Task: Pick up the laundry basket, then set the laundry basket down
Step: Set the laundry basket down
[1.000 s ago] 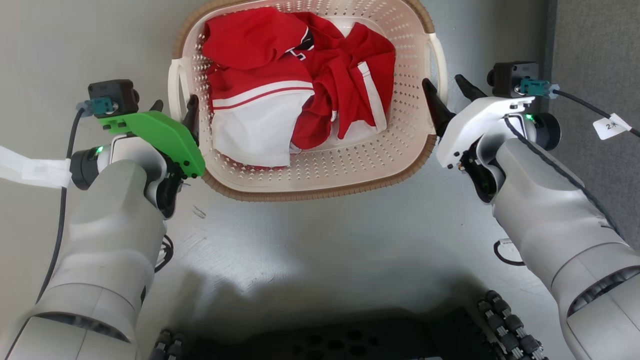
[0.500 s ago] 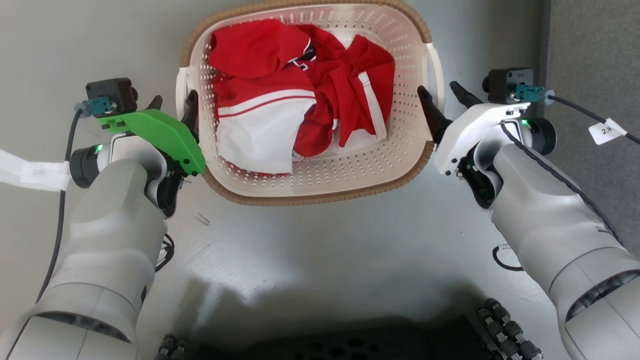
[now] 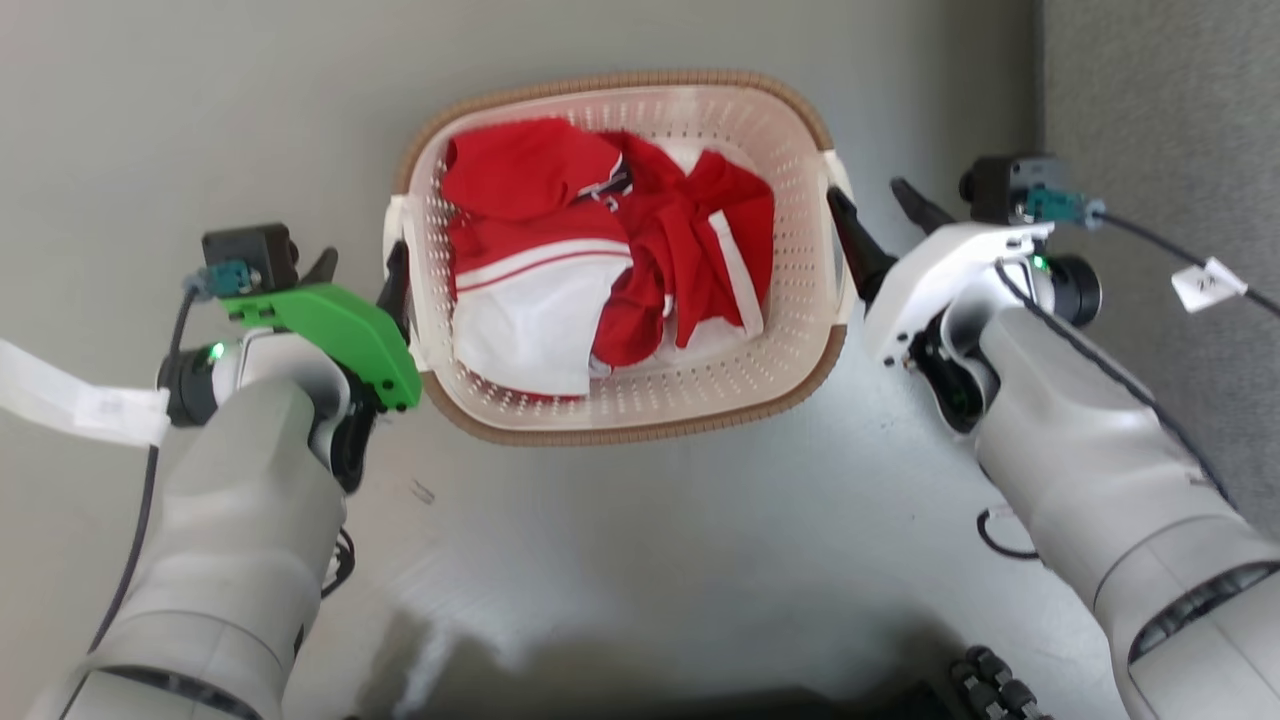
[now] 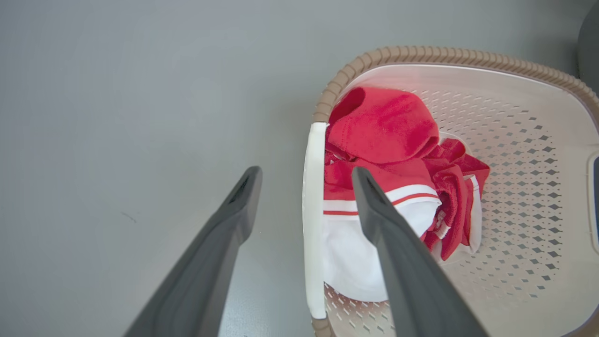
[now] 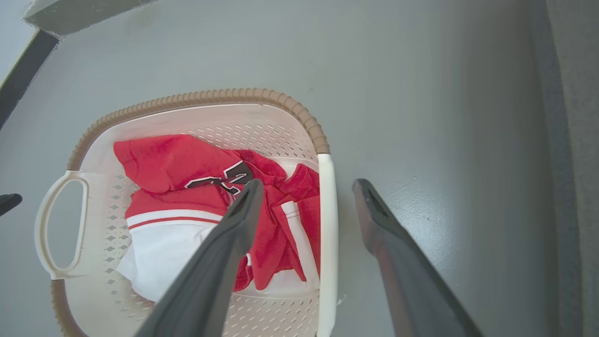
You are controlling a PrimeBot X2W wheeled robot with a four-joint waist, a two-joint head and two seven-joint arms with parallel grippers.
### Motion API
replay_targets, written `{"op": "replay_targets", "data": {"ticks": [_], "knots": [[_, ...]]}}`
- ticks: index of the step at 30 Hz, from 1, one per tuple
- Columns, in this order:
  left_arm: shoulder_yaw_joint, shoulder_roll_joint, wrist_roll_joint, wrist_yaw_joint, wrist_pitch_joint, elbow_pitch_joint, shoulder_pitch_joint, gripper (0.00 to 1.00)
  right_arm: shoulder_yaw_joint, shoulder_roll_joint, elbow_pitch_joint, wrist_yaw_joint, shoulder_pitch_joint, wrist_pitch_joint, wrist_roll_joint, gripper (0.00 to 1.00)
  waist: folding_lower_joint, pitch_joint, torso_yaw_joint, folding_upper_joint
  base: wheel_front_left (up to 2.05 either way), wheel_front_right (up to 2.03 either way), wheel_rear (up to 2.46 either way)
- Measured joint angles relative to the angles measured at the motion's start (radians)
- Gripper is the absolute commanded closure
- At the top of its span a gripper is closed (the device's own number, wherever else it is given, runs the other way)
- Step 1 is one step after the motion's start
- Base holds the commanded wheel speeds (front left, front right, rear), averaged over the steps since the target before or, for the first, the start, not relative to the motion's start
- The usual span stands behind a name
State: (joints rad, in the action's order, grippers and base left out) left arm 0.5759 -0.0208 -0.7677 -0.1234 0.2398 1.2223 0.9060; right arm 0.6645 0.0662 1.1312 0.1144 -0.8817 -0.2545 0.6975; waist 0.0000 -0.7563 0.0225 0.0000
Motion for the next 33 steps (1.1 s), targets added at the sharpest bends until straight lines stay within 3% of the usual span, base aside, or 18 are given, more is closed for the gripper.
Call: {"op": "replay_targets", "data": {"ticks": [15, 33], "knots": [[0.004, -0.003, 0.050, 0.006, 0.009, -0.057, -0.089, 0.00, -0.055, 0.026, -0.071, -0.002, 0.119, 0.000, -0.013, 0.00, 0.0000, 0.181, -0.001, 0.0000, 0.00, 0.00, 0.00], [-0.097, -0.073, 0.151, 0.102, 0.009, -0.361, -0.180, 0.00, -0.151, 0.060, -0.286, -0.085, 0.221, 0.000, -0.100, 0.00, 0.0000, 0.391, 0.004, 0.0000, 0.00, 0.00, 0.00]]}}
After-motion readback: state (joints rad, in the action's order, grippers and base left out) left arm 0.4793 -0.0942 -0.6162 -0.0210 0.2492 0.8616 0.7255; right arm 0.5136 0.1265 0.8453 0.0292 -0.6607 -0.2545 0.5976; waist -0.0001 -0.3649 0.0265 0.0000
